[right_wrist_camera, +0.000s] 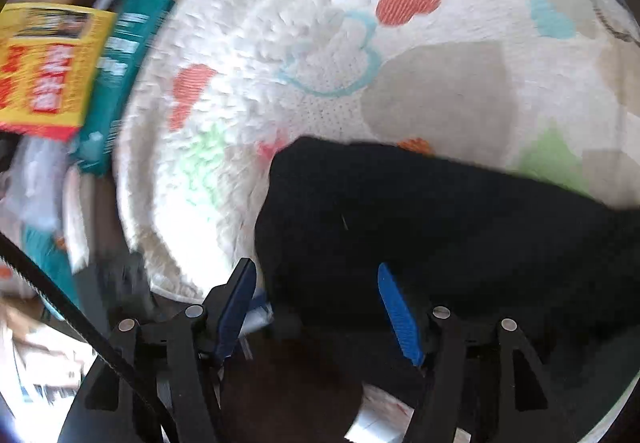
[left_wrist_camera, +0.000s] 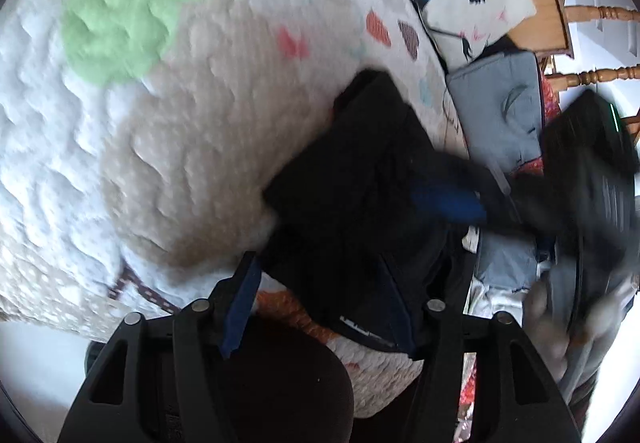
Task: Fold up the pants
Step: 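Fold the pants bundle over with the left gripper toward the right gripper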
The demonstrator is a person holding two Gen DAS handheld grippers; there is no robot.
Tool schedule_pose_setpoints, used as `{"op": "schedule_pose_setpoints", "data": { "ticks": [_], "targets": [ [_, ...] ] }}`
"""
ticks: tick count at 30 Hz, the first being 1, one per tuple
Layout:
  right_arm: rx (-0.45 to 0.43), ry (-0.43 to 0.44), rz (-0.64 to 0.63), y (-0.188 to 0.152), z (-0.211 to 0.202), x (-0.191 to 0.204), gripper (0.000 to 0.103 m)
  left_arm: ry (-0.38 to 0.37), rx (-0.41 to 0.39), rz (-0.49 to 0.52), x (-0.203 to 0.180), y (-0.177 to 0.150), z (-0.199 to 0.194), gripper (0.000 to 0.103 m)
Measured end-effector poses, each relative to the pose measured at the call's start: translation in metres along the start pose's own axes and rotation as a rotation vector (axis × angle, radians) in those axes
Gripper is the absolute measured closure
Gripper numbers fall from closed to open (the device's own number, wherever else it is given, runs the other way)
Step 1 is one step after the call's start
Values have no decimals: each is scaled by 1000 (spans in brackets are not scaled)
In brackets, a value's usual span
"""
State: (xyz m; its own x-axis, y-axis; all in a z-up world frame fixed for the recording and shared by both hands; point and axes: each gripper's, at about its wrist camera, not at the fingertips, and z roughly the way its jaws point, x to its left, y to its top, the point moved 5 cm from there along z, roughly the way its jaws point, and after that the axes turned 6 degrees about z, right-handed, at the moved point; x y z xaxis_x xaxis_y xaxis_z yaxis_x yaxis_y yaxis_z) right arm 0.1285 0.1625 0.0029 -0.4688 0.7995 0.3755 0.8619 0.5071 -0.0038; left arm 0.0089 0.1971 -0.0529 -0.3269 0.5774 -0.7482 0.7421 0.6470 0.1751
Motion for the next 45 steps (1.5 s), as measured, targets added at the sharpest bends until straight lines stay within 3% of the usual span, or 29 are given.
{"op": "schedule_pose_setpoints", "data": {
  "ticks": [4, 8, 11, 12, 13, 15, 16, 17, 20, 24, 28, 35, 40, 45],
  "targets": [
    [139, -142, 25, 20, 36, 19, 9, -10, 5, 7, -2, -2, 6, 31],
    [246, -352, -71, 22, 65, 41, 4, -6, -10, 8, -6, -3, 9, 29],
    [258, -494, -142, 15, 81, 52, 3, 76, -10, 62, -13, -7, 10, 71],
    [247, -524, -162, 14, 84, 58, 4, 73, -15, 73, -16, -8, 9, 80],
    [225, -540, -178, 12, 83, 62, 5, 55, -18, 74, -19, -9, 6, 84],
    [181, -563, -227, 7, 76, 69, 19, 47, -32, 90, -26, -11, -1, 85],
    [147, -568, -246, 4, 67, 70, 37, 40, -39, 106, -33, -12, -4, 86],
    [121, -556, -249, 1, 58, 69, 53, 34, -44, 117, -40, -14, -7, 86],
    [25, -460, -222, -8, 17, 59, 78, 13, -57, 146, -60, -19, -12, 86],
    [-89, -327, -159, -26, -36, 29, 81, -27, -63, 214, -98, -30, -16, 84],
    [-196, -212, -77, -54, -93, -30, 81, -26, -30, 304, -142, -45, -3, 81],
    [-344, -95, 89, -89, -157, -128, 81, -18, 65, 473, -223, -75, 44, 81],
    [-414, -22, 214, -111, -183, -204, 81, -3, 134, 583, -269, -103, 85, 76],
    [-418, -3, 312, -123, -162, -269, 79, -49, 232, 631, -286, -128, 102, 72]
  ]
}}
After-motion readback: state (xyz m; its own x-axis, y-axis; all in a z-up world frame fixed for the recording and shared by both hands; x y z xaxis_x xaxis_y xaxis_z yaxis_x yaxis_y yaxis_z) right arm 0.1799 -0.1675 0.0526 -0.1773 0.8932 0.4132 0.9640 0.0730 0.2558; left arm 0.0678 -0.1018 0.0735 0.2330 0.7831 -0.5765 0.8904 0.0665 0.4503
